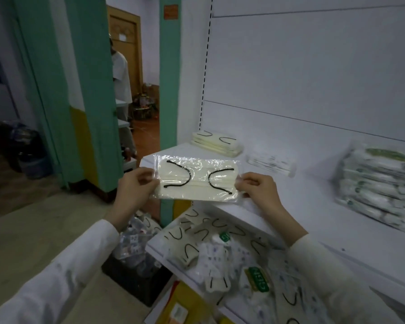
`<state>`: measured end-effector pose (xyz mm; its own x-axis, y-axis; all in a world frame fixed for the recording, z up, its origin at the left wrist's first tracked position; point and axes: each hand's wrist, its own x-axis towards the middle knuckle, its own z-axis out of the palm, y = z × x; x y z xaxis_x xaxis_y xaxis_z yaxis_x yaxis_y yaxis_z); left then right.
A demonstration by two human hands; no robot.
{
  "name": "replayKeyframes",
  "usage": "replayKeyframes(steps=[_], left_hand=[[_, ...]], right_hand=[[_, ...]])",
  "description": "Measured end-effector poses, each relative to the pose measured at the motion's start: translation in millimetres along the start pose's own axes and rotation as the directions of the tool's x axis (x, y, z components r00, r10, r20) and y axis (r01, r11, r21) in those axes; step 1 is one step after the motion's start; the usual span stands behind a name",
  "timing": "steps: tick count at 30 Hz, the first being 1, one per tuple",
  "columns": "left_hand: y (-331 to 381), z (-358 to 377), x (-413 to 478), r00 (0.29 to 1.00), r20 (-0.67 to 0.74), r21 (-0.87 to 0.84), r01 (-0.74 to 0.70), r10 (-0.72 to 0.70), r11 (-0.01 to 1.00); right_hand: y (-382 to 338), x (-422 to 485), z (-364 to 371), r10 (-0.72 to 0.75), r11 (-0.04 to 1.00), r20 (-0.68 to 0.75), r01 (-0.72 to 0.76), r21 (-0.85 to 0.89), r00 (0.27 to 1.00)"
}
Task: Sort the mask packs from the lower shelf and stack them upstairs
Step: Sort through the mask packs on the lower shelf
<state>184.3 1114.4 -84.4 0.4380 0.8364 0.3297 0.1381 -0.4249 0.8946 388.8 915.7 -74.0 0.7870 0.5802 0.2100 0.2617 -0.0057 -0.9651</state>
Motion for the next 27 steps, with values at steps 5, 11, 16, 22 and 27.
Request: replayKeyframes(steps=[5, 11, 16, 22, 27], left_hand=[[-12, 30, 85, 0.998, 0.065, -0.089, -0.006, 0.012, 0.996], [-9, 77, 195, 0.993, 0.098, -0.169, -0.044, 0.061, 0.985], [-9, 128, 279, 0.973, 0.200, -0.154, -0.085, 0.115, 0.984], [-23, 183, 360, 0.937, 0.297, -0.060, -0.172, 0.182, 0.983], [-41, 206, 382, 0.893, 0.414, -0.075, -0.157, 0.174, 0.985]], right_hand=[[2, 74, 14, -0.004, 0.993, -0.028, 0.000, -0.120, 1.000], [-4, 162, 18, -0.024, 0.976, -0.153, -0.010, -0.217, 0.988], [-3, 226, 21, -0.027, 0.957, -0.309, -0.065, -0.284, 0.951], [14, 274, 36, -0.068, 0.895, -0.419, -0.131, -0.427, 0.905], [27, 285, 46, -0.059, 0.825, -0.463, -0.218, -0.522, 0.884]])
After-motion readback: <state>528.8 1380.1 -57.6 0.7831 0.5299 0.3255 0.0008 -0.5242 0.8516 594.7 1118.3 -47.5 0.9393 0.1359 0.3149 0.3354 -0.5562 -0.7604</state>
